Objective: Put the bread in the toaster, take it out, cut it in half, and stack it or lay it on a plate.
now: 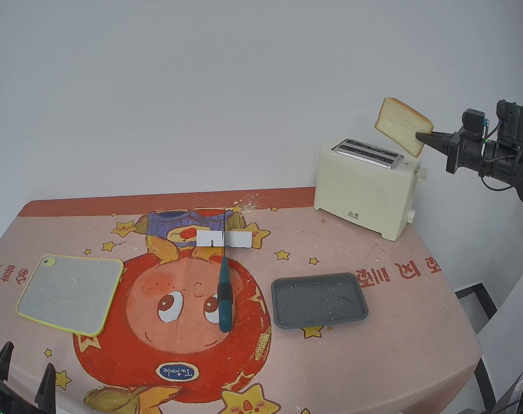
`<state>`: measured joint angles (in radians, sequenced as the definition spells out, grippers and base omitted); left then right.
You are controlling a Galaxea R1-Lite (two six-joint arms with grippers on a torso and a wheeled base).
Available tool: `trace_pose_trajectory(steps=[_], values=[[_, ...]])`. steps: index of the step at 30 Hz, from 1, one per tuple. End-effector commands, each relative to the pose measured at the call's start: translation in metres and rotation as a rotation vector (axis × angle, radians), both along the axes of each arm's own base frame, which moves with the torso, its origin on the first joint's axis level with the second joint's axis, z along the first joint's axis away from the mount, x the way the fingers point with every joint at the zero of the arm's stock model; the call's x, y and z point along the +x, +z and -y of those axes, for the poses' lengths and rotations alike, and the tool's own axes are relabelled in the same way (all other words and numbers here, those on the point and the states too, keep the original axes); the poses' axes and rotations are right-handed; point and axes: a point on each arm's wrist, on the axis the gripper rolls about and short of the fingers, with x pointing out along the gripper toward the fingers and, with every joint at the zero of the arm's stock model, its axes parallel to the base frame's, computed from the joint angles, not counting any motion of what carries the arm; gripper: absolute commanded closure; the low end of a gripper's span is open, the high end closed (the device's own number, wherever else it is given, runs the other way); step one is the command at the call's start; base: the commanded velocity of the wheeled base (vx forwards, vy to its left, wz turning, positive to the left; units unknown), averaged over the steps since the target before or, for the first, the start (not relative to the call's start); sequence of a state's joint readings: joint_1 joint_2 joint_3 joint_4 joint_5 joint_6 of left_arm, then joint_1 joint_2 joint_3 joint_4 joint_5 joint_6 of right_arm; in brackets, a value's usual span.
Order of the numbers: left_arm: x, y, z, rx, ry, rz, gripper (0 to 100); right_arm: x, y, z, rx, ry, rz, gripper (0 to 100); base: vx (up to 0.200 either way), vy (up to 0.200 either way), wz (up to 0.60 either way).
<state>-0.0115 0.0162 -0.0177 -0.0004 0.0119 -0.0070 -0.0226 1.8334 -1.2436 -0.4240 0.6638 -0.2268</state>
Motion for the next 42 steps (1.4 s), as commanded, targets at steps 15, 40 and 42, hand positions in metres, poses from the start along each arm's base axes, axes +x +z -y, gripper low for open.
trace_pose_trajectory(steps=[15,40,42], values=[[0.001,-0.005,0.0,0.0,0.0,-0.013,0,0.046,-0.026,0.006,-0.082,0.062,-0.063,100,0.0,0.0,0.0],[0.001,-0.005,0.0,0.001,0.0,-0.013,0,0.07,-0.043,-0.014,-0.089,0.118,-0.07,100,0.0,0.0,0.0],[0.001,-0.005,0.0,0.0,0.0,-0.013,0,0.07,-0.045,-0.013,-0.088,0.116,-0.076,100,0.0,0.0,0.0]])
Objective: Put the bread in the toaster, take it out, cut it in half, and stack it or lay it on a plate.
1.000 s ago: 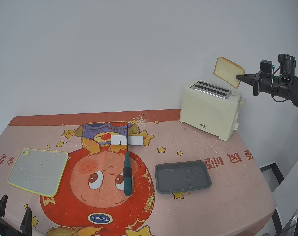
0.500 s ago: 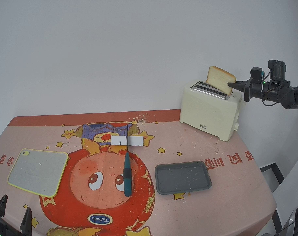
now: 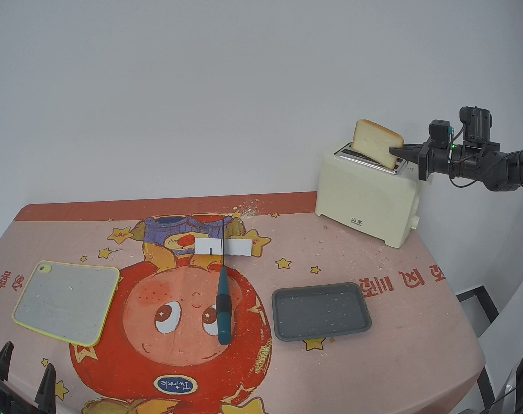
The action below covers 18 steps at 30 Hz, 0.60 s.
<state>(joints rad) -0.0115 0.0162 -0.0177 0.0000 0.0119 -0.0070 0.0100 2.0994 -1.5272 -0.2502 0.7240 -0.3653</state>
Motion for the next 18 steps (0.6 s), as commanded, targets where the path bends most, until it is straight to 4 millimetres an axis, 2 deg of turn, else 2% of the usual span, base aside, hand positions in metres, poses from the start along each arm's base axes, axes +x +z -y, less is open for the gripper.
trace_pose_trajectory(steps=[1,18], values=[[0.0009,-0.005,0.0,-0.001,0.001,-0.012,0,0.0012,-0.0036,0.001,-0.001,-0.002,-0.009,100,0.0,0.0,0.0],[0.0009,-0.005,0.0,0.001,0.001,-0.012,0,0.008,-0.0065,0.0064,-0.001,-0.016,-0.004,100,0.0,0.0,0.0]])
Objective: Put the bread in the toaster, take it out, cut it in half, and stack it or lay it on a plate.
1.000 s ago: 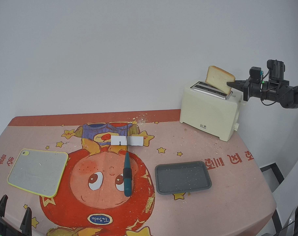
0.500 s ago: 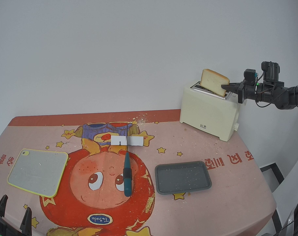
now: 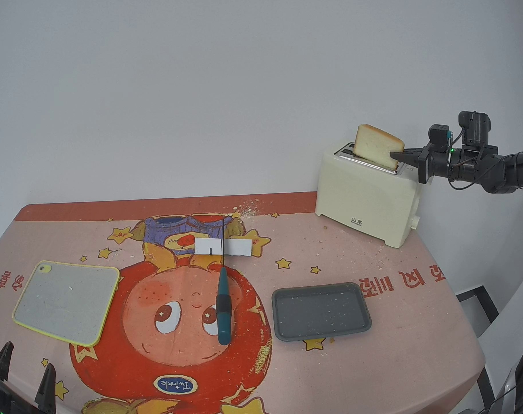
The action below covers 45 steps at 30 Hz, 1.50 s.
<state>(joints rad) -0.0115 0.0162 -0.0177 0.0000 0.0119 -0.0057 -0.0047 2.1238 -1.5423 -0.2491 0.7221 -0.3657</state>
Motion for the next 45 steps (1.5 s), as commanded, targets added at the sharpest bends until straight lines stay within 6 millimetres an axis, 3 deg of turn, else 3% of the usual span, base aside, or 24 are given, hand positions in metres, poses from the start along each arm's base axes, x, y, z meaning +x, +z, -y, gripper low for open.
trace_pose_trajectory(steps=[1,45], values=[[0.0009,-0.005,0.0,-0.002,0.0,-0.012,0,0.002,-0.0001,-0.0007,-0.001,0.002,0.005,100,0.0,0.0,0.0],[0.0009,-0.005,0.0,-0.002,0.001,-0.012,0,0.0053,-0.0098,-0.0042,-0.012,-0.019,-0.019,100,0.0,0.0,0.0]])
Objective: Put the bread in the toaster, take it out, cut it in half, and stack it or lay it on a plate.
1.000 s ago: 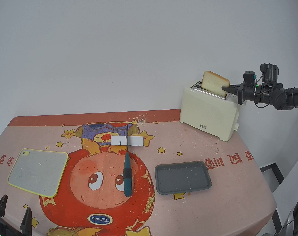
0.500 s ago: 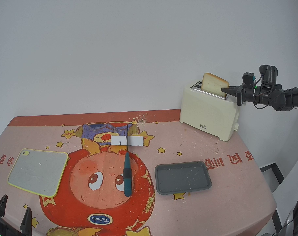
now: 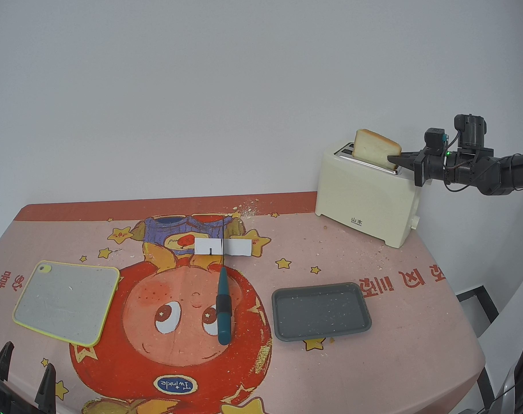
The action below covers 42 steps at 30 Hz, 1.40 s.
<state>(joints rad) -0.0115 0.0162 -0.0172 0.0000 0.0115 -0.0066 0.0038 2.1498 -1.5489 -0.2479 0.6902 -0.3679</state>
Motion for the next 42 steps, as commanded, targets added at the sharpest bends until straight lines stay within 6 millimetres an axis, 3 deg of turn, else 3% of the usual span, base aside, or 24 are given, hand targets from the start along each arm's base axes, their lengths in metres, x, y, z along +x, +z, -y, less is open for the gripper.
trace_pose_trajectory(steps=[1,8,9,23,30,32,36,42], values=[[0.001,-0.005,0.0,-0.001,0.0,-0.012,0,0.0,0.0,-0.001,0.0,0.002,0.0,100,0.0,0.0,0.0],[0.001,-0.005,0.0,-0.001,0.0,-0.012,0,-0.001,0.0,0.002,0.0,-0.004,-0.001,100,0.0,0.0,0.0],[0.001,-0.005,0.0,-0.001,0.0,-0.012,0,-0.001,0.0,0.002,0.0,-0.004,-0.001,0,0.0,0.0,0.0],[0.001,-0.005,0.0,-0.001,0.003,-0.012,0,-0.002,0.002,0.001,0.0,-0.002,0.002,0,0.0,0.0,0.0],[0.001,-0.005,0.0,-0.001,0.002,-0.012,0,-0.002,0.014,0.002,0.021,-0.045,0.012,0,0.0,0.0,0.0],[0.001,-0.005,0.0,-0.001,0.0,-0.012,0,-0.022,0.046,0.001,0.115,-0.089,-0.003,0,0.0,0.0,0.0],[0.001,-0.005,0.0,0.001,0.0,-0.012,0,-0.059,0.072,0.01,0.308,-0.207,-0.121,0,0.0,0.0,0.0],[0.001,-0.005,0.0,0.002,0.0,-0.012,0,-0.13,0.066,0.07,0.387,-0.456,-0.302,0,0.0,0.0,0.0]])
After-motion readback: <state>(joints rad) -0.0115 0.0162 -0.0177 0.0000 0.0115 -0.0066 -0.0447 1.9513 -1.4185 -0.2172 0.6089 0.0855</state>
